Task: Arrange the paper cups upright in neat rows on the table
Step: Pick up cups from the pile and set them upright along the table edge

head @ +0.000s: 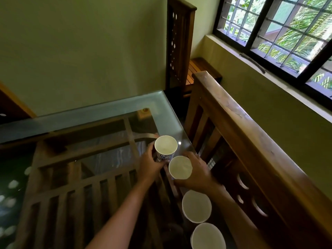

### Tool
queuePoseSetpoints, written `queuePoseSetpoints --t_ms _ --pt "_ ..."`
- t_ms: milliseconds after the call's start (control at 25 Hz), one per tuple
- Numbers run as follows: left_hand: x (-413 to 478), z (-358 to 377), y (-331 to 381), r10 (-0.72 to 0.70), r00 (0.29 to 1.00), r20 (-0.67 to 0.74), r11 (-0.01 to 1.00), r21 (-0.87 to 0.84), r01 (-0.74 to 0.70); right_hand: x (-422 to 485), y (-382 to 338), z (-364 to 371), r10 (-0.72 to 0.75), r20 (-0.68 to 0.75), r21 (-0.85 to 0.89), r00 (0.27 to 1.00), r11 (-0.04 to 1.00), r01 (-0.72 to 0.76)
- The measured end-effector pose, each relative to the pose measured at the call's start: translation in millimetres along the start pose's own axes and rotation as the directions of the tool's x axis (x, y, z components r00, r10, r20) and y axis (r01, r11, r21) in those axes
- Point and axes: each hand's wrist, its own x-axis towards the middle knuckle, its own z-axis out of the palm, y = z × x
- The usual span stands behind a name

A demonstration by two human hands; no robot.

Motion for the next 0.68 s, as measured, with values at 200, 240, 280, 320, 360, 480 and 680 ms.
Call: queuePoseSetpoints --t_ms 200,240,280,320,360,480,680 --pt "5.7 12.2 -1.6 0.033 0.999 0.034 0.999 0.019 -0.033 0.6 -0.5 -1.2 0.000 -0.010 0.025 1.000 1.000 0.001" --pt "5.6 13.5 -2.5 0.026 0.999 0.042 1.000 0.010 -0.027 0.2 -1.2 -1.6 -0.004 -0.014 0.028 1.000 1.000 0.005" --pt "5.7 14.1 -4.1 0.025 0.998 0.050 1.000 0.004 -0.026 -0.4 -1.2 -1.7 -0.010 -0.018 0.031 1.000 0.999 0.011" --pt "5.7 13.7 -5.1 0.025 0.998 0.059 1.000 0.005 -0.026 -0.6 0.0 -1.0 -0.008 -0.025 0.030 1.000 1.000 0.009" --pt "5.6 12.5 -6.5 0.030 0.997 0.065 0.999 0.009 -0.030 -1.2 0.7 -0.3 -0.008 -0.027 0.025 1.000 1.000 0.008" --pt "2.6 3.4 -7.3 0.045 0.996 0.074 0.998 0.036 -0.047 -6.1 -0.8 -1.4 -0.014 -0.043 0.017 0.999 1.000 0.015" --pt "-29.6 -36.2 11.2 -0.005 1.000 -0.004 0.997 -0.074 0.004 -28.0 -30.1 -13.6 -0.057 -0.100 0.048 0.993 0.997 0.062"
